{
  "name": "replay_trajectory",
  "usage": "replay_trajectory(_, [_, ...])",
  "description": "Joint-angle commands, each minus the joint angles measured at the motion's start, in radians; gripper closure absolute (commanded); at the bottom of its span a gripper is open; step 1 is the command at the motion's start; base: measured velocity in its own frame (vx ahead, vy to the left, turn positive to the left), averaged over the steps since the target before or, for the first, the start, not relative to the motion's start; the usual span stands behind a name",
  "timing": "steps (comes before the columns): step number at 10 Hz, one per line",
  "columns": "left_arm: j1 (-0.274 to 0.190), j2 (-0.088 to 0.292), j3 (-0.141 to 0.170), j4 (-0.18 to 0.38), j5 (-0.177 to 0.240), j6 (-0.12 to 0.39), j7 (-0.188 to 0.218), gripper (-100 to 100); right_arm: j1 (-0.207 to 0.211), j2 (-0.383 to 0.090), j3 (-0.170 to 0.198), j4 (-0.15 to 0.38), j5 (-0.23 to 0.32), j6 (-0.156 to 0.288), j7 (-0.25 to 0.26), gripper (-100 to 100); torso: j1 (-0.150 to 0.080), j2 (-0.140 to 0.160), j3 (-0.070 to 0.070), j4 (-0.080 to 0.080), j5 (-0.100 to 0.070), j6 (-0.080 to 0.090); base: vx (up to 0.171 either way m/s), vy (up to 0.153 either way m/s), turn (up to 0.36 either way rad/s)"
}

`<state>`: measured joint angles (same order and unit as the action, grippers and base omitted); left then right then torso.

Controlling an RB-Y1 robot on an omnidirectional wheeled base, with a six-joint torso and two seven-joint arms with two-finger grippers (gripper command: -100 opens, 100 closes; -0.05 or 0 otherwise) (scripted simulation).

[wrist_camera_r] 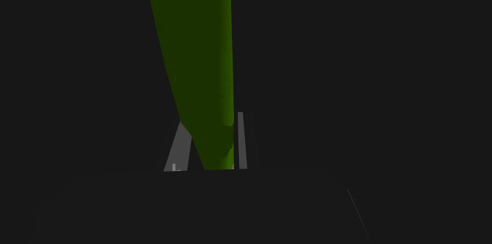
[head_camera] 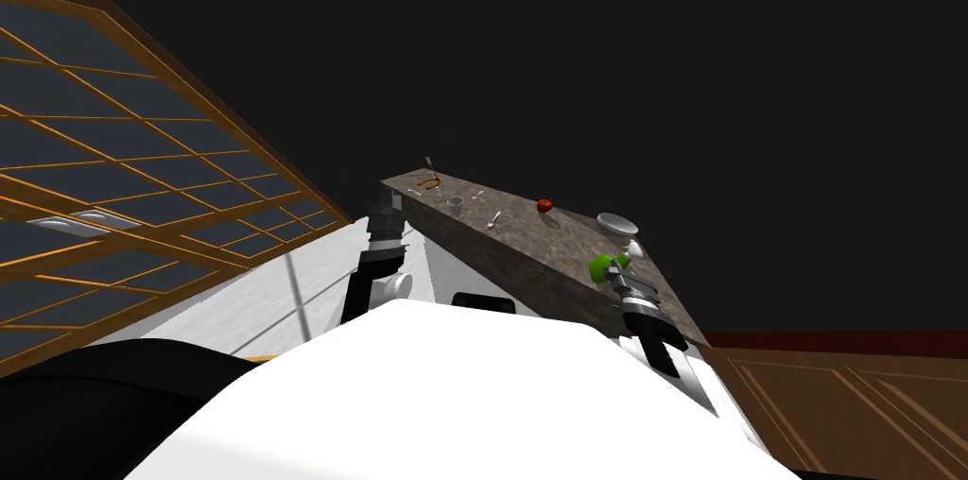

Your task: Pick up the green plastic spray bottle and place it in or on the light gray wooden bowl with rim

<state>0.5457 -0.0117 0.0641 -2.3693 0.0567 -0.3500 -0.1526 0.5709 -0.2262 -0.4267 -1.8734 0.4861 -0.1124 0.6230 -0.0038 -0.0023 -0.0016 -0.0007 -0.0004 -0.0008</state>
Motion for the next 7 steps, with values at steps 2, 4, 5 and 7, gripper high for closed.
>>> replay_trajectory(2, [0.000,0.000,0.000,0.000,0.000,0.000,0.000,0,0.027,0.021,0.035,-0.023,0.013,-0.026,0.009,100,-0.001,-0.001,-0.001,-0.001,-0.001,0.002,0.054,-0.020,-0.233])
replay_trajectory(4, [0.000,0.000,0.000,0.000,0.000,0.000,0.000,0,0.051,0.033,0.062,-0.046,0.022,-0.043,0.014,100,-0.002,-0.002,-0.002,-0.002,-0.003,0.003,0.068,-0.029,-0.180])
replay_trajectory(5, [0.000,0.000,0.000,0.000,0.000,0.000,0.000,0,0.044,0.027,0.050,-0.036,0.017,-0.045,0.011,100,-0.003,-0.002,-0.002,-0.003,-0.003,0.002,0.021,-0.010,-0.017])
replay_trajectory(7, [0.000,0.000,0.000,0.000,0.000,0.000,0.000,0,0.039,0.008,0.070,-0.047,-0.005,-0.027,0.012,100,-0.003,0.000,-0.001,-0.002,-0.004,0.001,-0.070,-0.011,0.001])
